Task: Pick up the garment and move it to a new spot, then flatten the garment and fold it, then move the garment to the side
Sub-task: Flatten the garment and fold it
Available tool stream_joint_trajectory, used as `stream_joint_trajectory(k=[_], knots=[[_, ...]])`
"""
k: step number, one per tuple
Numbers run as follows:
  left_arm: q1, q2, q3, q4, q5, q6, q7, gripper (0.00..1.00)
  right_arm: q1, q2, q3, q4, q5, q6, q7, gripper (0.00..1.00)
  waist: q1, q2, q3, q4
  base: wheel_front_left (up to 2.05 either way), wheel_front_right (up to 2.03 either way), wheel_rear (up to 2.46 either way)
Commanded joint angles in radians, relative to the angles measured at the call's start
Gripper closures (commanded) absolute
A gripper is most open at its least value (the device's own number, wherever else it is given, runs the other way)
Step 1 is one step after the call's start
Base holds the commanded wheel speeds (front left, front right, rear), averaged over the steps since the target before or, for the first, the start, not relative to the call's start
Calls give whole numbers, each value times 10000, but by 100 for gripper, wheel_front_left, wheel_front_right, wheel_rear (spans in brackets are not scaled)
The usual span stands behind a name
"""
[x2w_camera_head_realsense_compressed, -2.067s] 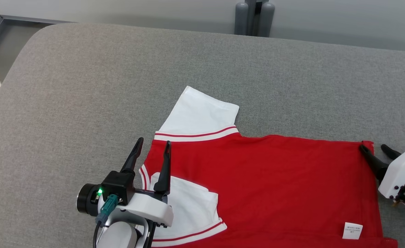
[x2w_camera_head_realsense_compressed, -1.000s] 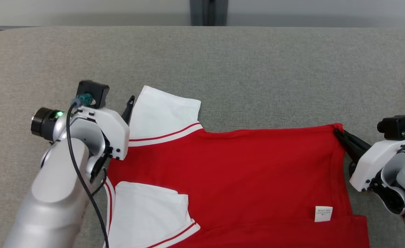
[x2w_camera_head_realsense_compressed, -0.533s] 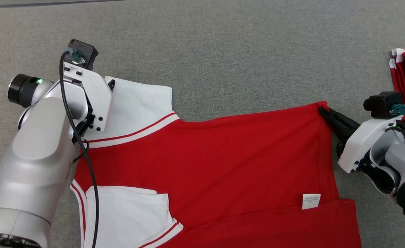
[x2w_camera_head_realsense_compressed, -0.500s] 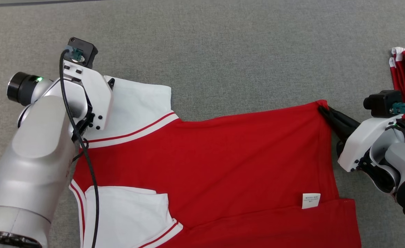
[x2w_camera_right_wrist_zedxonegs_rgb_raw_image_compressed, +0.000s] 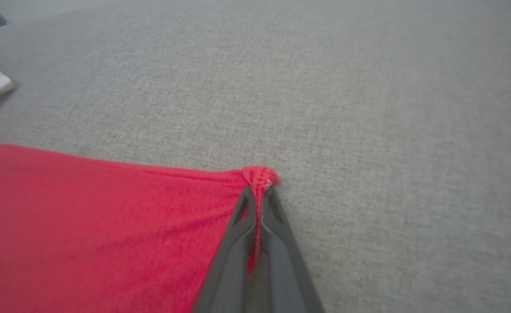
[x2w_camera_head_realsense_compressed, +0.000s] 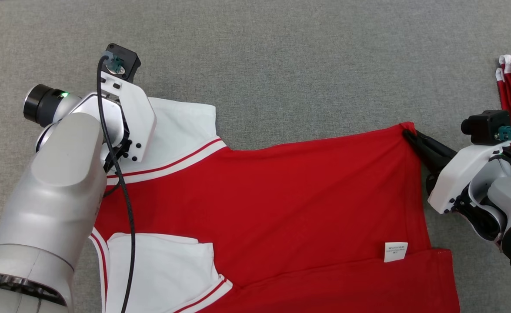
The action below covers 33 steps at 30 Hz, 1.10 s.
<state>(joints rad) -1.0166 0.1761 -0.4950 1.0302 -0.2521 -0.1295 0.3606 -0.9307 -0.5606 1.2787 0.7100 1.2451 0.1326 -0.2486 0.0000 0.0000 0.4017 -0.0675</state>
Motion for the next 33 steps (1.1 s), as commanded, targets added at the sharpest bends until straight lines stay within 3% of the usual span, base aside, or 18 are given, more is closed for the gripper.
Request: stream_joint_trajectory(k=[1,16,24,33], knots=[[-50,67,-196,108,-201,-1,92,100,-26,-108,28,123,59,-32,-45,100,0,0,-11,51,0,0,0],[81,156,-1328,-338,-1454,-7,-1150,100,439,-143,-16,455,80,-29,-189,100,0,0,-676,500,0,0,0],[571,71,-1522,-912,-2422,-8,-1605,100,1054,-155,-995,654,-316,-29,-181,100,0,0,-1268,913,0,0,0],[1603,394,-1959,-2192,-3379,-9,-2040,100,2188,-154,-1633,1002,-799,-20,-183,100,0,0,-2164,1631,0,0,0]])
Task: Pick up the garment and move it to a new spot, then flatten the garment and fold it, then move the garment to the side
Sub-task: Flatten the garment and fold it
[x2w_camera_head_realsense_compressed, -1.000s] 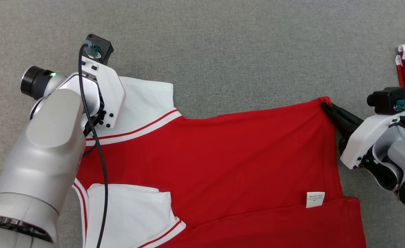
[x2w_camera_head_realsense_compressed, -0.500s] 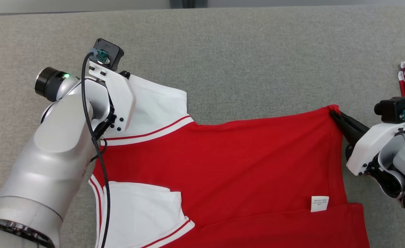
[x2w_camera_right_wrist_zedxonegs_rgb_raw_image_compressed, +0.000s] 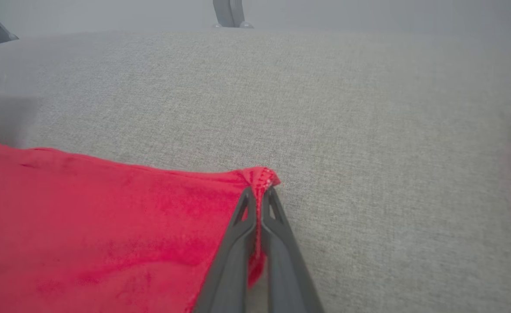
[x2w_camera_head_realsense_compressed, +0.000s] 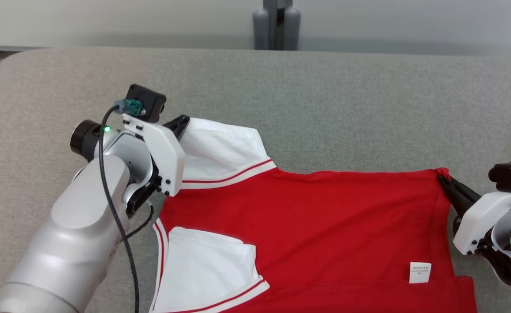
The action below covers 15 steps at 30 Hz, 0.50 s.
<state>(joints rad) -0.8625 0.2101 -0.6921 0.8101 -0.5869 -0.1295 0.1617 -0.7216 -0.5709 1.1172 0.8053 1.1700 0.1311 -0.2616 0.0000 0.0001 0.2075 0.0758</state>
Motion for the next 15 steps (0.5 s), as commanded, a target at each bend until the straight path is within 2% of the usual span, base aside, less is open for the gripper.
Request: stream_joint_trajectory(k=[1,7,11,15], knots=[[214,143,-24,-171,-117,-9,-73,100,191,-41,-43,56,-128,-3,-52,100,0,-1,-315,245,0,0,0],[1566,909,-166,-1651,-637,-9,296,100,968,-89,-189,176,-388,-5,-53,100,0,-1,-1042,549,0,0,0],[2371,1218,-198,-2723,-1114,-9,835,100,1273,-168,-132,439,-448,-3,-52,100,0,-1,-1296,676,0,0,0],[3050,1819,-304,-3824,-1394,-9,1430,100,1462,-206,-3,651,-469,-5,-52,100,0,-1,-1486,758,0,0,0]])
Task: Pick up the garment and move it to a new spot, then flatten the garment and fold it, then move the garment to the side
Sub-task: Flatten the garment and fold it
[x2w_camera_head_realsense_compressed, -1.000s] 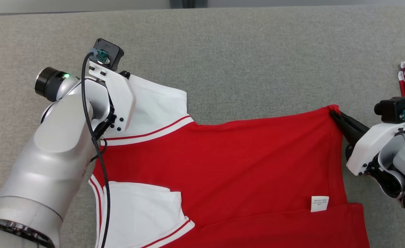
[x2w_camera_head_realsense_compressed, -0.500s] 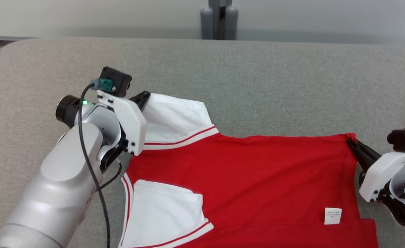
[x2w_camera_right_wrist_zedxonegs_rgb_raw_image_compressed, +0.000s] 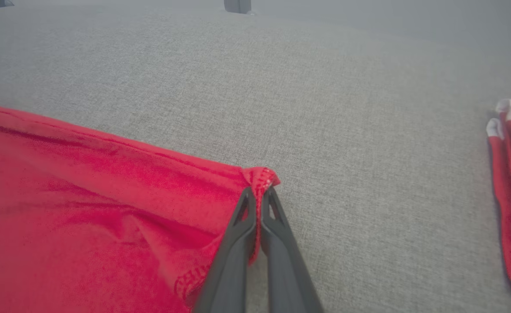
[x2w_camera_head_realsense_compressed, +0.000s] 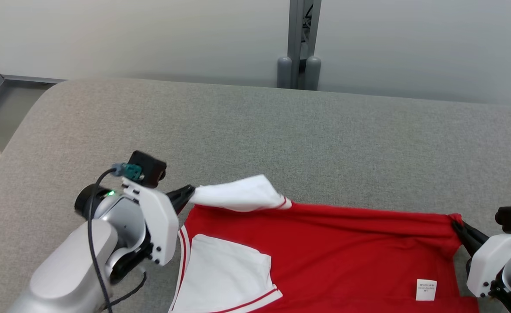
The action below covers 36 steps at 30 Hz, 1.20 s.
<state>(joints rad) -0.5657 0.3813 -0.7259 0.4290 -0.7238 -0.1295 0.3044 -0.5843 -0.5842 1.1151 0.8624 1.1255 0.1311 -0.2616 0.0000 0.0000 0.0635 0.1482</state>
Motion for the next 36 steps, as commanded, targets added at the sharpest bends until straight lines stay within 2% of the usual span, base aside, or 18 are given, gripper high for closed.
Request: stream_joint_trajectory(k=[1,10,17,25,36], knots=[[263,209,-9,-286,-98,-9,166,100,134,-83,65,122,-7,-5,-52,100,0,0,-79,47,0,0,0],[1479,1257,-377,-2607,-781,33,1592,100,148,-252,582,236,-14,-5,-53,100,0,0,-199,152,0,0,0],[1979,1748,-500,-3781,-1321,71,2372,100,-84,-595,841,-86,-492,-5,-53,100,0,0,-215,154,0,0,0],[2301,2043,-531,-4394,-1624,317,2825,100,-129,-1228,1406,-719,-1836,-5,-50,100,0,0,-338,142,0,0,0],[2575,2299,-677,-4729,-2088,412,3412,100,470,-1895,1671,-2235,-1869,-3,911,100,0,0,-441,139,0,0,0]])
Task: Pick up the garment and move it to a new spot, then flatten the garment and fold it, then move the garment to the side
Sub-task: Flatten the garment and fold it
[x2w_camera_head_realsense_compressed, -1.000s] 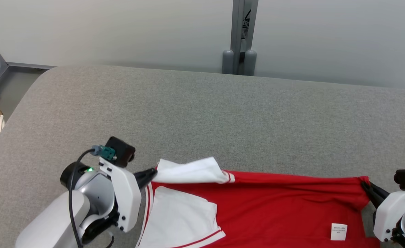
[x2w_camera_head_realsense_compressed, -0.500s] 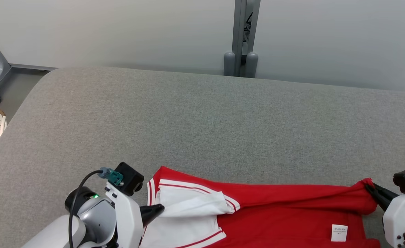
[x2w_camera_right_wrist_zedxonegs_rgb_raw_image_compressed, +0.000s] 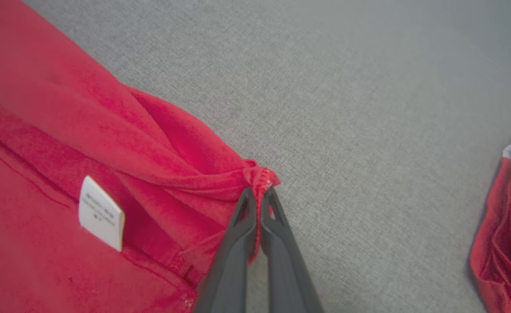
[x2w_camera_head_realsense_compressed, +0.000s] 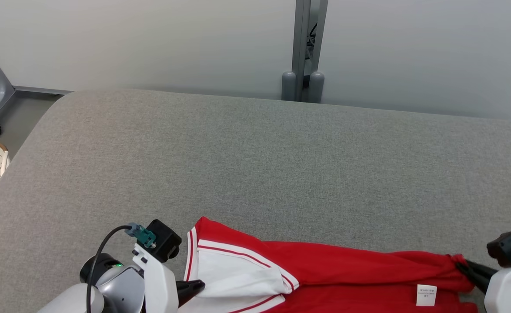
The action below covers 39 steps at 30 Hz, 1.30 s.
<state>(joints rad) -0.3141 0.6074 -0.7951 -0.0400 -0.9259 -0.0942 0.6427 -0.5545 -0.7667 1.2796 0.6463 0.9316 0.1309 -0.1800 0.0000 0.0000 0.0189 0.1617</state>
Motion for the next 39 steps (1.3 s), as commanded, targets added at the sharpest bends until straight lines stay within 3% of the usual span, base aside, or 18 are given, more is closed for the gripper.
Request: stream_joint_trajectory(k=[1,15,17,19,20,21,22,28,39], knots=[[80,51,-1,-49,-97,59,65,100,242,-111,32,-152,111,-3,263,100,0,0,10,6,0,0,0],[260,392,-191,-305,-600,142,922,100,591,-528,27,-1040,1109,-3,1783,100,0,0,-77,-20,0,0,0],[322,372,-257,-319,-615,125,948,100,562,-496,27,-940,1473,-3,1894,0,0,0,-92,-28,0,0,0],[372,356,-310,-322,-636,105,977,100,558,-465,27,-939,1643,-3,1905,0,0,0,-100,-33,0,0,0],[400,361,-353,-327,-642,90,1036,75,536,-452,26,-919,1852,-1,1965,0,0,0,-110,-40,0,0,0],[426,375,-392,-326,-629,86,1042,28,491,-458,26,-918,1966,-3,1968,0,0,0,-126,-47,0,0,0],[458,399,-437,-301,-645,126,1114,0,417,-490,26,-874,2104,-1,1928,0,0,0,-142,-57,0,0,0],[417,531,-394,-280,-438,247,1008,0,117,-621,-169,-230,2792,-3,1695,0,0,0,-258,-117,0,0,0],[-214,-410,506,624,1141,1003,-2065,0,82,-220,-1220,687,3263,-1,-411,0,0,0,-493,-348,0,0,0]])
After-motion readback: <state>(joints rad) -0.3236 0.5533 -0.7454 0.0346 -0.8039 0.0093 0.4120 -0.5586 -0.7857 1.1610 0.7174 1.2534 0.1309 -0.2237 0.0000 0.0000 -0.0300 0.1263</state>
